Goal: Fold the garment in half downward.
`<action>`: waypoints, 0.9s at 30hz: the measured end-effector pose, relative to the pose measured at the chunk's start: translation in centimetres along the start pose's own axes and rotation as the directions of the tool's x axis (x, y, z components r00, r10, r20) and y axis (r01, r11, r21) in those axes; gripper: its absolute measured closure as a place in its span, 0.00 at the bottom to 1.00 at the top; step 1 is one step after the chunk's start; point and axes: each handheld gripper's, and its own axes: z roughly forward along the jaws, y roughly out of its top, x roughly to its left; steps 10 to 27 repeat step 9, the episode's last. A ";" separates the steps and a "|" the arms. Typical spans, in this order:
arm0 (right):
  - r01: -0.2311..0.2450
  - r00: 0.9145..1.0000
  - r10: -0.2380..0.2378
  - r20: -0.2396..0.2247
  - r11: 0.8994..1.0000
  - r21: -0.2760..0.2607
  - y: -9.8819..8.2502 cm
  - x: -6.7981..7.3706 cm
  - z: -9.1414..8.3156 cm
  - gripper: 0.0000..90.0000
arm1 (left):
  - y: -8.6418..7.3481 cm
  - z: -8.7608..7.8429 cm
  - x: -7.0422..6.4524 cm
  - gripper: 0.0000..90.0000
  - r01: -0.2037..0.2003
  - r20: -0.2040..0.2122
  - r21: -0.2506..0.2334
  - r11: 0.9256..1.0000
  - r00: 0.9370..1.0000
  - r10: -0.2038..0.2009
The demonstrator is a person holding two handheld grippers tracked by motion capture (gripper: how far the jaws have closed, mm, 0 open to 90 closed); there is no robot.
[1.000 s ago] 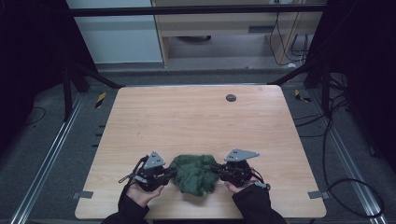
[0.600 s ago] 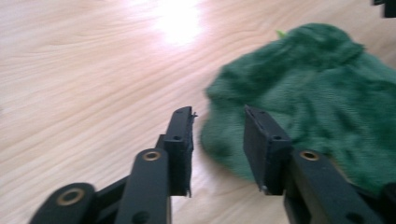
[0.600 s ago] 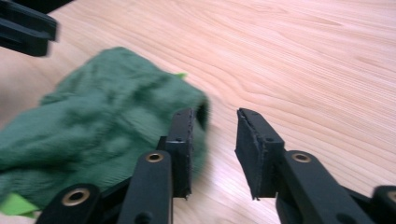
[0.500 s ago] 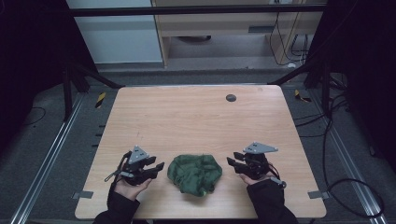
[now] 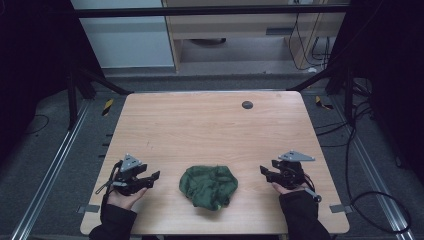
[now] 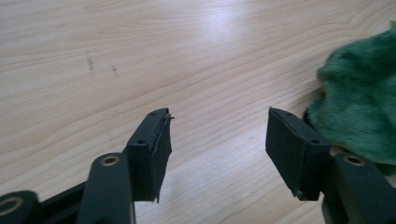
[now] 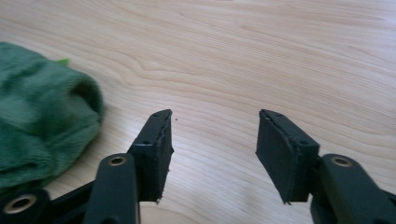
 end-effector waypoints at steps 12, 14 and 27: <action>-0.058 0.997 0.057 0.058 0.998 0.007 -0.6 -2.2 -0.2 0.44 | -0.7 -0.1 2.6 0.39 0.044 -0.063 -0.006 0.999 0.997 -0.044; -0.058 0.997 0.057 0.058 0.998 0.007 -0.6 -2.2 -0.2 0.44 | -0.7 -0.1 2.6 0.39 0.044 -0.063 -0.006 0.999 0.997 -0.044; -0.058 0.997 0.057 0.058 0.998 0.007 -0.6 -2.2 -0.2 0.44 | -0.7 -0.1 2.6 0.39 0.044 -0.063 -0.006 0.999 0.997 -0.044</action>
